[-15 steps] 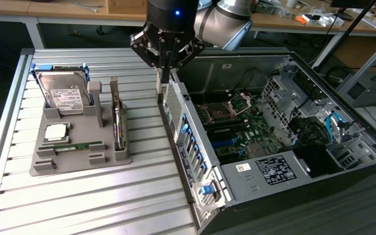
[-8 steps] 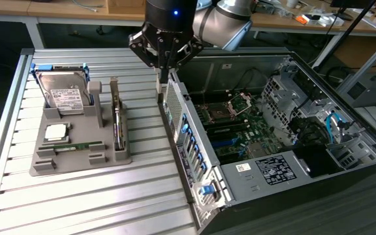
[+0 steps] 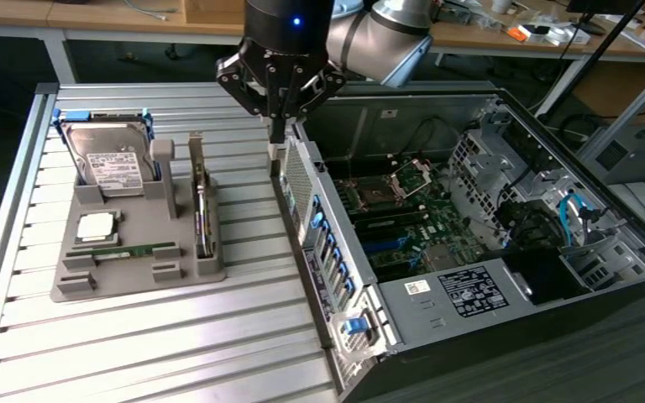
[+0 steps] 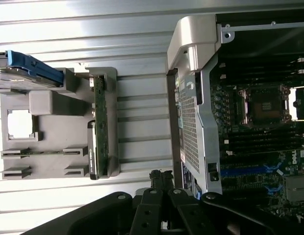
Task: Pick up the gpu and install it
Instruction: 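Reach for the gpu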
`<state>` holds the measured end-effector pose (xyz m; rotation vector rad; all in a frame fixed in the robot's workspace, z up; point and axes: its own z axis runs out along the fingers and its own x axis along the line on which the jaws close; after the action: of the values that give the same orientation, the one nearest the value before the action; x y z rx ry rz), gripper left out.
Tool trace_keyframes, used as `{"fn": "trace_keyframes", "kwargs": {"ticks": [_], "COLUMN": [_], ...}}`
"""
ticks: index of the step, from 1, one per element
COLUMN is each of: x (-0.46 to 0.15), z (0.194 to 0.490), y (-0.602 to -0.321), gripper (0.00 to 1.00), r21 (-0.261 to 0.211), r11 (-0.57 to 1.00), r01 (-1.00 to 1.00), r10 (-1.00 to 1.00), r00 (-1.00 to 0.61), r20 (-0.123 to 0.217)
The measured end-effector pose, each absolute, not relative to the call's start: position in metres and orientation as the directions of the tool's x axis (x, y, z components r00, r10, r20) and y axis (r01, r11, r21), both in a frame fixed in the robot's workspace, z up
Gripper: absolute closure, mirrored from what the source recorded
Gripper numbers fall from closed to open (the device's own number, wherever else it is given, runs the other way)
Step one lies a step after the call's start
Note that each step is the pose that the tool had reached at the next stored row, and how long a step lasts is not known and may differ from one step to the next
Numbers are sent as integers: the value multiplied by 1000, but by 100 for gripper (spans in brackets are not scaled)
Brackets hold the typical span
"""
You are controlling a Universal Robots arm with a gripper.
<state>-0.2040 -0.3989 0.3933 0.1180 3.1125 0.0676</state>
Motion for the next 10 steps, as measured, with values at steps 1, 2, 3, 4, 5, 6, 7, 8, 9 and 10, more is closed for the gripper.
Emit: {"fn": "trace_keyframes", "kwargs": {"ticks": [1, 2, 3, 4, 5, 6, 7, 8, 9, 10], "x": [-205, -205, -206, -206, -207, -207, -208, -208, -209, -209], "z": [393, 393, 393, 393, 393, 393, 393, 393, 393, 393], "y": [-399, -399, -399, -399, -399, -399, -399, -399, -399, -399], "gripper": [90, 90, 90, 90, 90, 90, 90, 90, 90, 90], "r21": [44, 44, 44, 44, 44, 44, 44, 44, 44, 44], "r11": [996, 996, 996, 996, 996, 996, 996, 996, 996, 996], "r01": [75, 75, 75, 75, 75, 75, 75, 75, 75, 75], "r10": [76, 76, 76, 76, 76, 76, 76, 76, 76, 76], "r00": [-997, -997, -997, -997, -997, -997, -997, -997, -997, -997], "r20": [-24, -24, -24, -25, -24, -24, -24, -24, -24, -24]}}
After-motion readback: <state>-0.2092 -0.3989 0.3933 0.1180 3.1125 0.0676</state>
